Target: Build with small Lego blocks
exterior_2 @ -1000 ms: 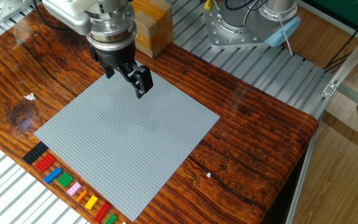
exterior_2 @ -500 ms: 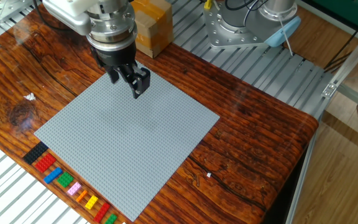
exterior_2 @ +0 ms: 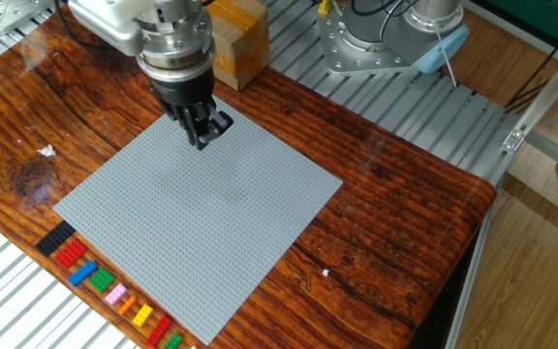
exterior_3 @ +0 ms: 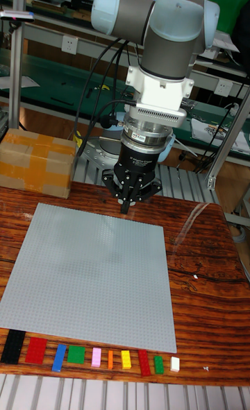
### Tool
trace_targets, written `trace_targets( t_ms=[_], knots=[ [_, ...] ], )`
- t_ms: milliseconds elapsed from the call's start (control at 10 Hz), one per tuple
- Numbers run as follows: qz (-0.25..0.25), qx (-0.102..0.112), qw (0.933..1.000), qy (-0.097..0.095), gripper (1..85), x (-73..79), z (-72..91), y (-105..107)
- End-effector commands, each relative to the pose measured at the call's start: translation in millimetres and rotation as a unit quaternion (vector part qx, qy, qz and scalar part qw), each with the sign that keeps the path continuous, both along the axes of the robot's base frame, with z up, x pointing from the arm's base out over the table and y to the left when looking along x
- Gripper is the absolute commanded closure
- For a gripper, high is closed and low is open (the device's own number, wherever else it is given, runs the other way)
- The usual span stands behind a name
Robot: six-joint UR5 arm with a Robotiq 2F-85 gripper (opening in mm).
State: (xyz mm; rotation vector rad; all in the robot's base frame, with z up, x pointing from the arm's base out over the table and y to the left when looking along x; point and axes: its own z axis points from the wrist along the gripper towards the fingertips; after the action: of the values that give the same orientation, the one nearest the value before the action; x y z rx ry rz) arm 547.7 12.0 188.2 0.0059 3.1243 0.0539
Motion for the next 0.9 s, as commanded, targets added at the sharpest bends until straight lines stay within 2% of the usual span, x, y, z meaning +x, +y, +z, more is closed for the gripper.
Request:
trace_targets(
  t_ms=[0,500,800],
  knots=[
    [-0.001,0.008,1.0000,-0.003,84.7,1.3,1.1,3.6],
    [0.012,0.007,0.9999,-0.006,84.7,2.2,0.5,2.2],
    [0.025,-0.001,0.9996,-0.010,84.7,3.9,-1.4,-4.6]
  ],
)
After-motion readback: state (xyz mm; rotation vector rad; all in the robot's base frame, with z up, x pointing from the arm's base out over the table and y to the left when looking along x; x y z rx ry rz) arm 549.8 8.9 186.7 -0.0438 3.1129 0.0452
